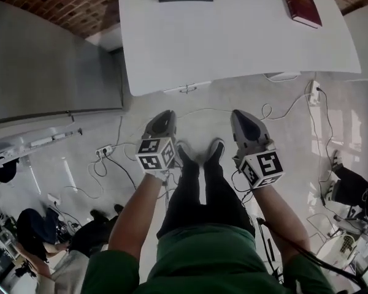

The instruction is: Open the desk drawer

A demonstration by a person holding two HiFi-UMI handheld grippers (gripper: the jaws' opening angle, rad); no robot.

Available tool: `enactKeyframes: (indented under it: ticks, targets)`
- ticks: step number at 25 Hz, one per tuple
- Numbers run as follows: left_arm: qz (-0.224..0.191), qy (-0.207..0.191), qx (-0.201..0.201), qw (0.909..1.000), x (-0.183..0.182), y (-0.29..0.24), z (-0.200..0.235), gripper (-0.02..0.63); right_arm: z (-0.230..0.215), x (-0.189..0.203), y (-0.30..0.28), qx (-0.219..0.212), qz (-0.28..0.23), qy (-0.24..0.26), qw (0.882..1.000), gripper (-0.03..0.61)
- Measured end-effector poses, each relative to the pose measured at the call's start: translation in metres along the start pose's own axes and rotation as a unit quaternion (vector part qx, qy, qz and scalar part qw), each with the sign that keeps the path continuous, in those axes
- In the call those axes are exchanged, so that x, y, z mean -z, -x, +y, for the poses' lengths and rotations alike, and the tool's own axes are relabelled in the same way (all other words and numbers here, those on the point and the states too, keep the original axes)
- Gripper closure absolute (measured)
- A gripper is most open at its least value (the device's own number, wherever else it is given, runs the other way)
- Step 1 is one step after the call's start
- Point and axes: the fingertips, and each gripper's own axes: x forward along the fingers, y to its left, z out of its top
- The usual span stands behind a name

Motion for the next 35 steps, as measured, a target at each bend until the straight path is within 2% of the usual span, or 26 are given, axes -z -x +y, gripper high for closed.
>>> enactKeyframes:
  ticks: [5, 7, 8, 10, 12, 14, 15, 17, 23, 26, 35]
  targets:
    - [0.023, 0.042, -0.012, 0.9988, 0.032, -0.06, 0.029, 0.578, -0.02, 0.019, -0.007, 0.004, -0.007, -0.02, 1.0, 0.577]
    - [0.024, 0.08, -0.01, 0.9965, 0.042, -0.081, 0.039, 0.577, -0.029, 0.033, -0.007, 0.011, -0.002, -0.028, 1.0, 0.577]
    - [0.022, 0.112, -0.004, 0.9934, 0.05, -0.09, 0.041, 0.569, -0.033, 0.042, -0.005, 0.013, 0.003, -0.03, 0.999, 0.577]
    - [0.007, 0.206, 0.014, 0.9783, 0.064, -0.109, 0.047, 0.533, -0.04, 0.056, -0.002, 0.016, 0.01, -0.035, 0.999, 0.577]
    - [-0.023, 0.305, 0.034, 0.9513, 0.068, -0.127, 0.053, 0.532, -0.045, 0.065, 0.001, 0.016, 0.009, -0.041, 0.999, 0.577]
    - [-0.048, 0.372, 0.052, 0.9257, 0.069, -0.143, 0.057, 0.525, -0.048, 0.075, 0.004, 0.013, 0.009, -0.048, 0.999, 0.577]
    - [-0.055, 0.388, 0.056, 0.9182, 0.071, -0.15, 0.059, 0.525, -0.049, 0.082, 0.006, 0.012, 0.015, -0.046, 0.999, 0.577]
    - [-0.063, 0.405, 0.055, 0.9104, 0.076, -0.166, 0.066, 0.523, -0.053, 0.097, 0.008, 0.011, 0.029, -0.038, 0.999, 0.577]
    - [-0.09, 0.432, 0.044, 0.8965, 0.078, -0.197, 0.093, 0.508, -0.054, 0.131, 0.01, -0.001, 0.06, -0.026, 0.998, 0.577]
    - [-0.102, 0.45, 0.051, 0.886, 0.075, -0.204, 0.098, 0.506, -0.055, 0.136, 0.011, -0.002, 0.062, -0.031, 0.998, 0.577]
    - [-0.122, 0.482, 0.076, 0.8644, 0.07, -0.218, 0.095, 0.521, -0.056, 0.139, 0.001, -0.003, 0.068, -0.044, 0.997, 0.577]
